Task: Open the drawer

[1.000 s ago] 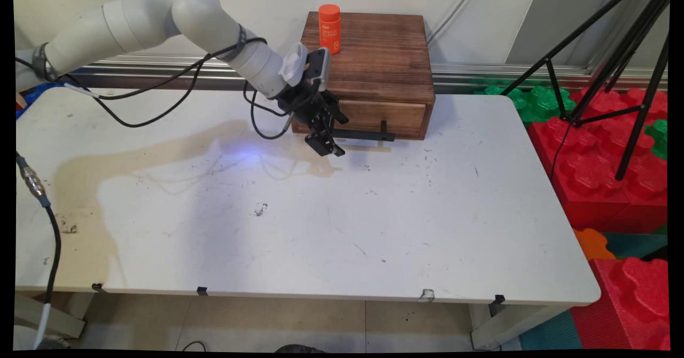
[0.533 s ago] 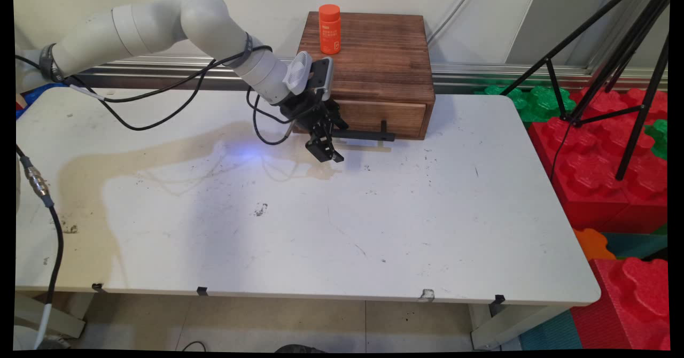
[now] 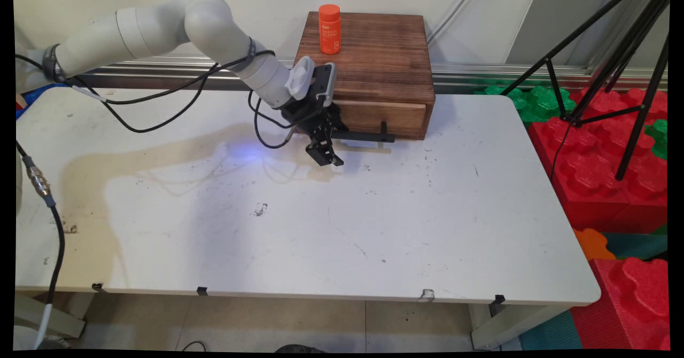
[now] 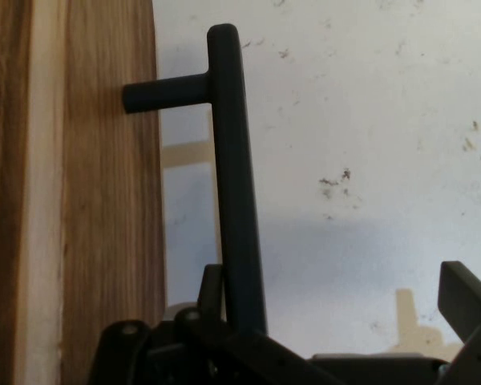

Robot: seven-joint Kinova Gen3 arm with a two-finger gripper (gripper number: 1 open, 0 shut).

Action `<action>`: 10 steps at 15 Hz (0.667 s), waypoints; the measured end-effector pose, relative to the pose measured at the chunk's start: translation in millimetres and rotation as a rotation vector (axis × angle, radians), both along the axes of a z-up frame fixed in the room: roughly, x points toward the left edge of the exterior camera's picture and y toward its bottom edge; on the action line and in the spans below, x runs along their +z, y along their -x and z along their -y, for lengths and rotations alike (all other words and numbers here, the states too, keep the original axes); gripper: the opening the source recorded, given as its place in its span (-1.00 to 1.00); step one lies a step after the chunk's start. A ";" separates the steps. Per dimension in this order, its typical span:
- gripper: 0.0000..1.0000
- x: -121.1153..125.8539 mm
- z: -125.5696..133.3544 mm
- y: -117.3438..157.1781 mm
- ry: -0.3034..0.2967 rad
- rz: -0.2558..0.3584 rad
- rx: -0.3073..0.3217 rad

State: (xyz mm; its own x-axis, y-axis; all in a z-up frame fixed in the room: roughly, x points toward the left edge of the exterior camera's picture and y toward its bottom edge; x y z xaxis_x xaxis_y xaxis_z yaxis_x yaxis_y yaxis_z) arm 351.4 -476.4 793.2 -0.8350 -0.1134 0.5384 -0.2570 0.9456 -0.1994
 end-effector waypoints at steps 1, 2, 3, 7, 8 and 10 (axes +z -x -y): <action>1.00 -0.2 -0.3 0.6 0.000 0.001 -0.001; 1.00 -0.6 -1.2 2.2 0.001 0.001 -0.004; 1.00 -0.7 -2.2 3.6 0.001 0.001 -0.005; 1.00 -1.0 -8.0 8.7 -0.002 0.000 -0.009; 1.00 -1.2 -10.2 10.3 -0.004 -0.001 -0.010; 1.00 -1.5 -13.8 12.7 -0.005 -0.002 -0.014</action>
